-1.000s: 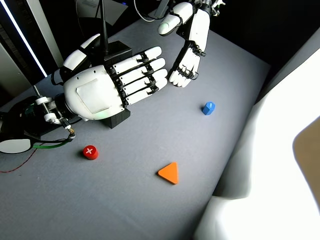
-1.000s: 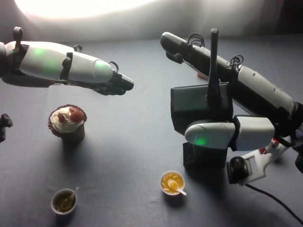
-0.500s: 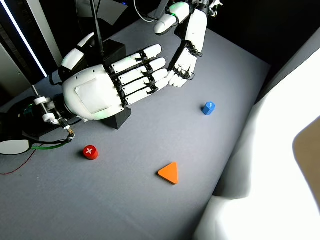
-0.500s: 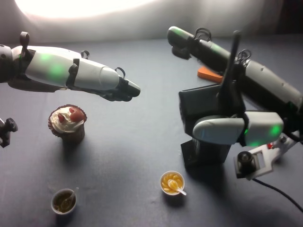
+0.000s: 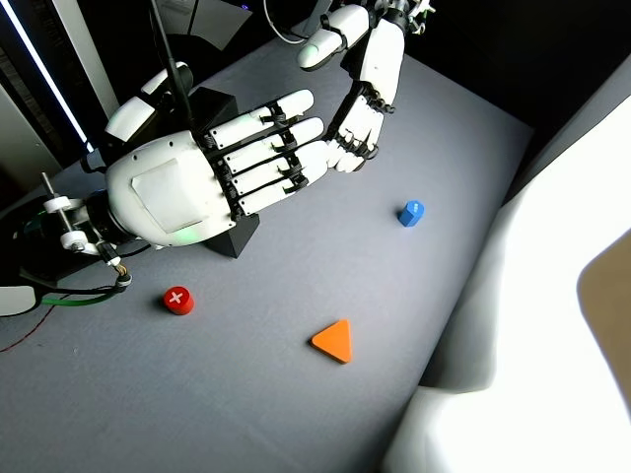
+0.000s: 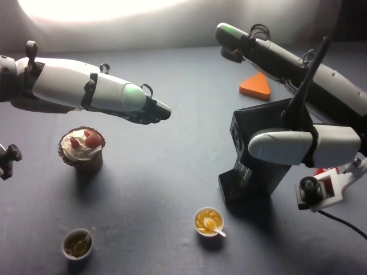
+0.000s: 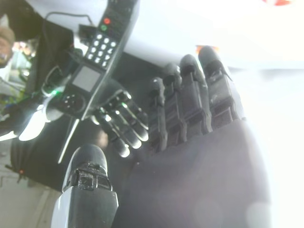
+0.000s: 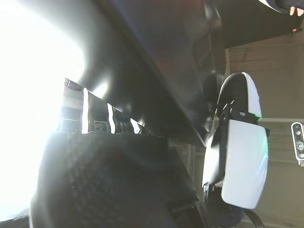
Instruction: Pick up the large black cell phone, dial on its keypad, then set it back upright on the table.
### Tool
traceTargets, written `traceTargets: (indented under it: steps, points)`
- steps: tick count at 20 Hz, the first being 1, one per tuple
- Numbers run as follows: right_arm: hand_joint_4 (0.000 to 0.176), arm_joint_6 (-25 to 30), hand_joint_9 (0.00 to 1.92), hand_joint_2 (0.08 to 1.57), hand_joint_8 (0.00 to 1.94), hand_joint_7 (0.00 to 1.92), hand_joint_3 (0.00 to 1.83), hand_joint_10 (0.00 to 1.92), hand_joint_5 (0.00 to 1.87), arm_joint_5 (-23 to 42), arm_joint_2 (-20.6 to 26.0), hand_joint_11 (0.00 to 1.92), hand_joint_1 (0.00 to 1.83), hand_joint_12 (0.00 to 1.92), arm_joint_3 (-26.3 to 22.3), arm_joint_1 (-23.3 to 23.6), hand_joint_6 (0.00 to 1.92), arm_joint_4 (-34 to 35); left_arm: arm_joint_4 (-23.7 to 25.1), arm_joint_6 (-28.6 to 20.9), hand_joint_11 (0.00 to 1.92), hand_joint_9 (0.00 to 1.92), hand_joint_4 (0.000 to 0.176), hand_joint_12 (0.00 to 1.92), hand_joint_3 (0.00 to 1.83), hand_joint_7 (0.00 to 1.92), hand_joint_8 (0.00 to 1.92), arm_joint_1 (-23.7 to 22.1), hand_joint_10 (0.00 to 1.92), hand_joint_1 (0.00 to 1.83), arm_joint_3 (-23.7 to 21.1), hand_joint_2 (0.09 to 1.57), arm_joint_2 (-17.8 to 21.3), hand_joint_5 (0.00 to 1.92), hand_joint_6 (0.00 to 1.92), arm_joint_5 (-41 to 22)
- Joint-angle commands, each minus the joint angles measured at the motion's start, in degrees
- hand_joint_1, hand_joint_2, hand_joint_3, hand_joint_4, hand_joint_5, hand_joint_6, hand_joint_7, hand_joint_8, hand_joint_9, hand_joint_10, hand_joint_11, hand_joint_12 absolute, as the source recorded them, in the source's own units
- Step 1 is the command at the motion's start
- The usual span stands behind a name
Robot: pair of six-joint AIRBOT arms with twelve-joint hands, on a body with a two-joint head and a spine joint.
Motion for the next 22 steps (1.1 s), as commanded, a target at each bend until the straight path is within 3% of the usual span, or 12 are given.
traceTargets:
  steps: [1, 3, 8, 9, 14, 22]
  points:
    - [0.016, 0.60, 0.04, 0.93, 0.00, 0.04, 0.00, 0.00, 0.09, 7.28, 0.83, 0.00, 0.59, 0.40, -0.33, -0.21, 0.01, 0.98, -3.82, -0.57, 0.00, 0.20, 0.033, 0.38, 0.00, 0.27, 0.00, -1.57, 0.00, 0.00, -0.25, 1.14, 0.15, 0.27, 0.00, -2.05]
    - [0.014, 0.64, 0.02, 0.95, 0.00, 0.02, 0.00, 0.00, 0.05, 7.32, 1.46, 0.00, 0.55, 0.30, -0.65, -0.33, 0.00, 0.98, -3.75, -0.57, 0.00, 0.21, 0.031, 0.38, 0.00, 0.27, 0.00, -1.57, 0.00, 0.00, -0.36, 1.14, 0.14, 0.28, 0.00, -2.04]
    - [0.014, 0.71, 0.04, 0.95, 0.00, 0.04, 0.00, 0.00, 0.06, 7.33, 3.03, 0.00, 0.54, 0.36, -1.60, -0.37, 0.00, 1.01, -3.64, -0.61, 0.00, 0.21, 0.029, 0.38, 0.00, 0.28, 0.00, -1.56, 0.00, 0.00, -0.46, 1.14, 0.14, 0.28, 0.00, -2.03]
    - [0.011, 0.71, 0.02, 0.96, 0.00, 0.03, 0.00, 0.00, 0.07, 7.33, 3.45, 0.00, 0.56, 0.25, -1.94, -0.45, 0.00, 1.07, -3.61, -0.61, 0.00, 0.20, 0.028, 0.36, 0.00, 0.26, 0.00, -1.54, 0.00, 0.00, -0.55, 1.14, 0.13, 0.28, 0.00, -2.03]
    - [0.016, 0.71, 0.04, 0.94, 0.00, 0.03, 0.00, 0.01, 0.06, 7.62, 5.25, 0.00, 0.55, 0.36, -3.67, -0.77, 0.00, 1.17, -2.85, -0.91, 0.00, 0.20, 0.028, 0.37, 0.00, 0.28, 0.00, -1.48, 0.00, 0.00, -1.30, 1.14, 0.12, 0.29, 0.00, -1.91]
    - [0.011, 0.76, 0.02, 0.95, 0.00, 0.02, 0.00, 0.00, 0.05, 8.17, 7.92, 0.00, 0.55, 0.35, -5.32, -0.78, 0.00, 1.17, -2.54, -1.02, 0.00, 0.21, 0.025, 0.44, 0.00, 0.29, 0.00, -1.52, 0.00, 0.00, -1.43, 1.15, 0.14, 0.30, 0.00, -1.88]
